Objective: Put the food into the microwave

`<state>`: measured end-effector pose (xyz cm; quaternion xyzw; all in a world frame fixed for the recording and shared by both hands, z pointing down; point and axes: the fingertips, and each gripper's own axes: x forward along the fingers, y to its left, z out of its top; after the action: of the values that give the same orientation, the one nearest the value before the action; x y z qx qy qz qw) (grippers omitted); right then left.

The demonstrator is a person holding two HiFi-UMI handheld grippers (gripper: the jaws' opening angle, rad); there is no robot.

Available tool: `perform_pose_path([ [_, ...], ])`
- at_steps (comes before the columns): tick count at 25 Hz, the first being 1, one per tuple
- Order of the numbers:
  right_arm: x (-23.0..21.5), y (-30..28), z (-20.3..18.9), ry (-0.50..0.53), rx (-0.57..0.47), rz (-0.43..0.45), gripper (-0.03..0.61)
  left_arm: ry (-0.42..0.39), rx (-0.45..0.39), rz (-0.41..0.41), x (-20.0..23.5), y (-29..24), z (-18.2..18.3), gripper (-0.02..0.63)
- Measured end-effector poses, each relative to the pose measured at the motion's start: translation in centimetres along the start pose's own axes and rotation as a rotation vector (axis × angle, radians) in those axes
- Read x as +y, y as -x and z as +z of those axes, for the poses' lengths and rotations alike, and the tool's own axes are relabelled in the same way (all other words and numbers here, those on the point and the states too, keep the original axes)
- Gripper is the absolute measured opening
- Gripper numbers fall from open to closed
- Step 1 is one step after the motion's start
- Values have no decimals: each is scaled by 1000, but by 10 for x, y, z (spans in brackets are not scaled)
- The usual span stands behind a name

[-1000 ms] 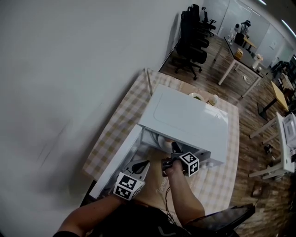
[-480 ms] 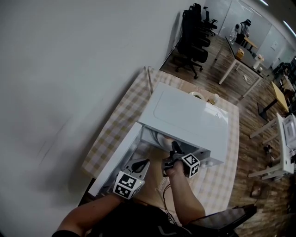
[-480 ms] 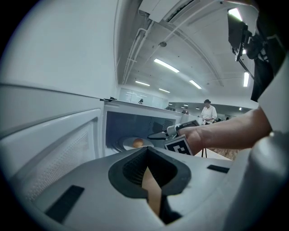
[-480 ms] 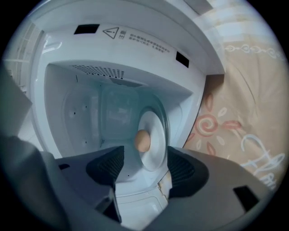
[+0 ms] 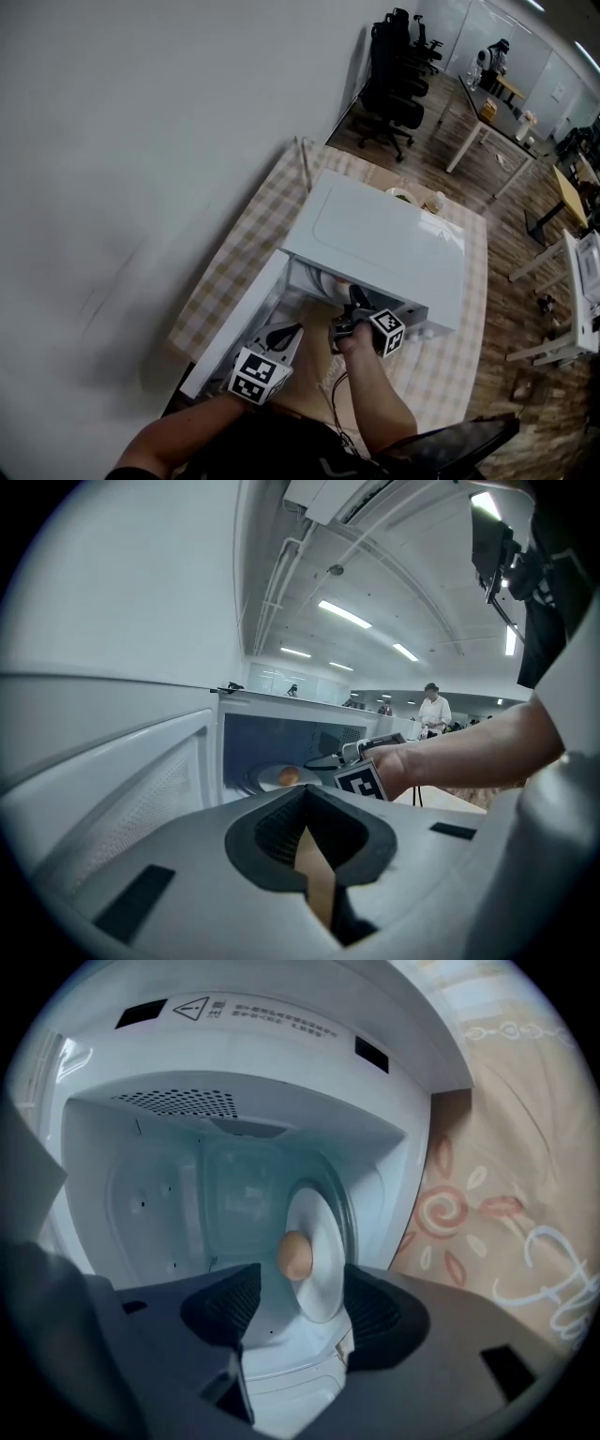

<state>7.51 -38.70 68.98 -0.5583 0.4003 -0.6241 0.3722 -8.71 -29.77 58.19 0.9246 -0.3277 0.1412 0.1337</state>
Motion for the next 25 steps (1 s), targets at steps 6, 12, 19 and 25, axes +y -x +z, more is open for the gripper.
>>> perform_pose_path([
  [6, 1, 5, -6, 48, 15, -3, 278, -7, 1, -1, -1, -2, -3, 8],
  [12, -6, 16, -6, 33, -9, 14, 282, -11, -3, -14, -7, -3, -3, 8],
  [19, -3, 23, -7, 30, 6, -16, 282, -12, 1, -18, -8, -3, -4, 8],
  [25, -9, 18, -7, -19, -2, 21, 279, -14, -1, -22, -11, -3, -5, 8],
])
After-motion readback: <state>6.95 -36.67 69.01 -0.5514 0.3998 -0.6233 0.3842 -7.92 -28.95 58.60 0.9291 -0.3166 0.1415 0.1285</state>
